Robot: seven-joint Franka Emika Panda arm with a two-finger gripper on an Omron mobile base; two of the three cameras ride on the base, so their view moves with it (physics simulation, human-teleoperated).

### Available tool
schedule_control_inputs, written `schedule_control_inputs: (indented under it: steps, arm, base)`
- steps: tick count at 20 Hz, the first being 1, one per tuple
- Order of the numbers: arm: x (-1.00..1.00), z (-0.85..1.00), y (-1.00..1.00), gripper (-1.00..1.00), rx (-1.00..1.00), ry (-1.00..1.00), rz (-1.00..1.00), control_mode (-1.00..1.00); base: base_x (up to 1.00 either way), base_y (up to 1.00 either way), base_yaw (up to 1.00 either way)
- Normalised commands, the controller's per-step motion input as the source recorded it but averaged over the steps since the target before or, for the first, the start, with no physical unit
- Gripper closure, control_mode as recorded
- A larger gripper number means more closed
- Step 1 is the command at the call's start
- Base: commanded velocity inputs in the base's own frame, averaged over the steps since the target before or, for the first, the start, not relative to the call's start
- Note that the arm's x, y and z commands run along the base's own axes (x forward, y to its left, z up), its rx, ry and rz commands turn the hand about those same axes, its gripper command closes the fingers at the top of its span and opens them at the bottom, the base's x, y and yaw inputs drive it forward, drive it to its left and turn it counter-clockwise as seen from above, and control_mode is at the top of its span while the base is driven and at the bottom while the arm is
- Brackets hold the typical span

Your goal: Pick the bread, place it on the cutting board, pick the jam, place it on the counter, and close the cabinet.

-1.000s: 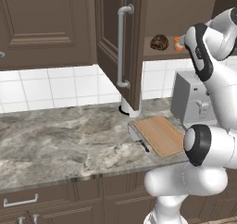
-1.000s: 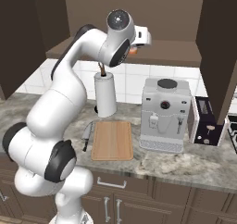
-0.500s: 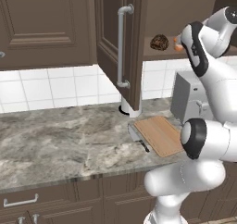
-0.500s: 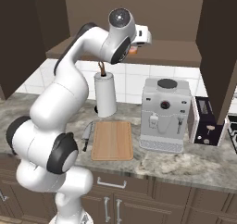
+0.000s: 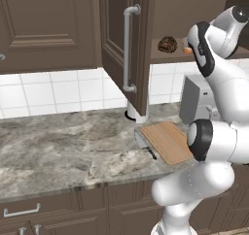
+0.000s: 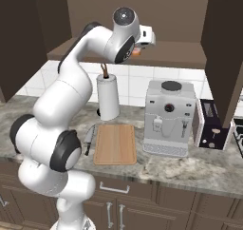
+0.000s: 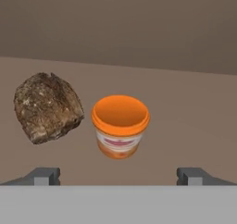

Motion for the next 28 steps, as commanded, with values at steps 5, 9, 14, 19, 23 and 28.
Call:
schedule_control_inputs:
  steps: [5,9,14,19,23,28]
  arm:
    - [0.18,-0.09,0.0,-1.0,0.0,0.02,0.0,-1.0]
    - [0.24,-0.11,0.0,-1.0,0.0,0.01,0.0,-1.0]
    - [0.23,-0.06,0.0,-1.0,0.0,0.0,0.0,-1.0]
    - [0.22,-0.03,0.0,-1.0,0.0,0.0,0.0,-1.0]
    - [0.15,-0.04,0.0,-1.0,0.0,0.02,0.0,-1.0]
    - [0.12,-0.07,0.0,-1.0,0.0,0.03,0.0,-1.0]
  base:
    - [0.0,0.0,0.0]
    - [0.0,0.0,0.0]
    - [0.0,0.0,0.0]
    - [0.0,0.0,0.0]
    - [0.0,0.0,0.0]
    - [0.0,0.0,0.0]
